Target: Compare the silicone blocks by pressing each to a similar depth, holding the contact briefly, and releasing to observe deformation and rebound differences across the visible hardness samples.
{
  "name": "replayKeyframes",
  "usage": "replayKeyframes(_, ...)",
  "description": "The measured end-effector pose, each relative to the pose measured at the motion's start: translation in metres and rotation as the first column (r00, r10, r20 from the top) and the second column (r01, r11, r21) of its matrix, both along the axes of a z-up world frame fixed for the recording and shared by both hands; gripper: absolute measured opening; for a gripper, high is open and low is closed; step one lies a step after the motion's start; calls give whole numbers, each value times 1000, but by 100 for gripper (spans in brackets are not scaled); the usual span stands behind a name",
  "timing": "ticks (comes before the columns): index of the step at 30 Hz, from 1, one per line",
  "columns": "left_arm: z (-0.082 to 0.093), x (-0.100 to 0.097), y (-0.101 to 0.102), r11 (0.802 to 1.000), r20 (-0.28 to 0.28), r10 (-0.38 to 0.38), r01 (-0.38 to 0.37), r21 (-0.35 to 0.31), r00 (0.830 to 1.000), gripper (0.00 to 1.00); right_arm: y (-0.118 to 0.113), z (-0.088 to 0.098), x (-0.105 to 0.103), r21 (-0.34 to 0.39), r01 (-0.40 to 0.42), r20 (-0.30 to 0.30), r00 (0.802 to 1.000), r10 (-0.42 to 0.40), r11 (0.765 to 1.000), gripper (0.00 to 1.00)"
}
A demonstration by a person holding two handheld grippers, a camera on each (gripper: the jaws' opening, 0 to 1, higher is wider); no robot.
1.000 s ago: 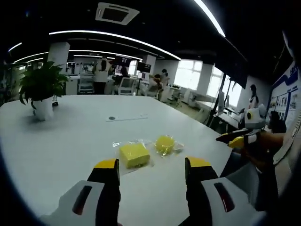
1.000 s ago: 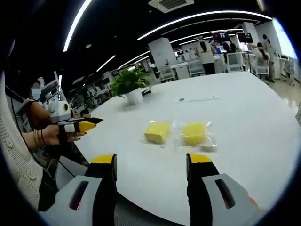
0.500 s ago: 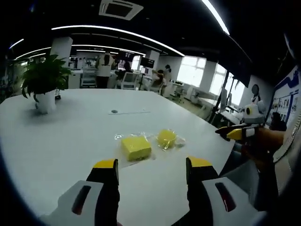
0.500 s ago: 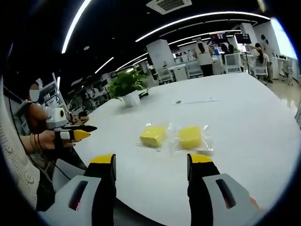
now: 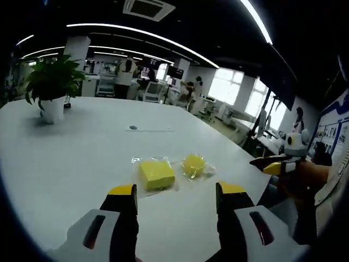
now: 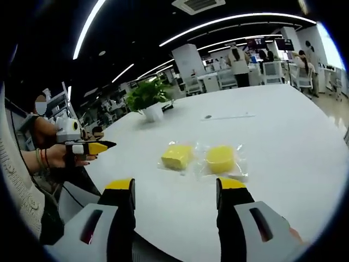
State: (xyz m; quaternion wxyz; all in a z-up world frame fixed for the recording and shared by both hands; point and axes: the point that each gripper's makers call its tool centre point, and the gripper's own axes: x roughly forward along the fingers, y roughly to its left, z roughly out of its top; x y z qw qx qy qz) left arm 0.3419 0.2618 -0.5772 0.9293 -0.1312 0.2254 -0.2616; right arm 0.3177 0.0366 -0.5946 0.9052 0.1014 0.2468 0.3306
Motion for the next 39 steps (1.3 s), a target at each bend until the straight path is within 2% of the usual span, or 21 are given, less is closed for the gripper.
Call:
replayKeyframes(2, 0, 5, -2, 1000, -7, 6, -6, -25, 1000, 57, 0, -2, 1, -2, -1, -4, 1000, 1, 1000, 55)
replayKeyframes(7, -6, 16, -15, 1000, -17, -28, 29, 2, 999, 57, -2, -6, 2, -10, -15, -19, 1000, 15, 1000, 54)
replayKeyframes(10, -8, 22, -21, 999, -24, -38, 38, -4, 999, 57, -3, -7, 4, -8, -16, -21, 1000, 16, 1000, 54)
replayKeyframes(15, -12, 36, -33, 998, -48, -41, 38, -48, 998, 57, -6, -7, 8, -5, -16, -21, 1000, 16, 1000, 54)
replayKeyframes(27, -24, 63, -71, 991, -60, -131, 131, 3, 990, 57, -12, -16, 15, -6, -25, -40, 999, 24, 1000, 52)
replayKeyframes(39, -36, 78, -81, 991, -90, -132, 133, 0, 987, 58, -11, -24, 13, 1, -54, -60, 997, 54, 999, 50)
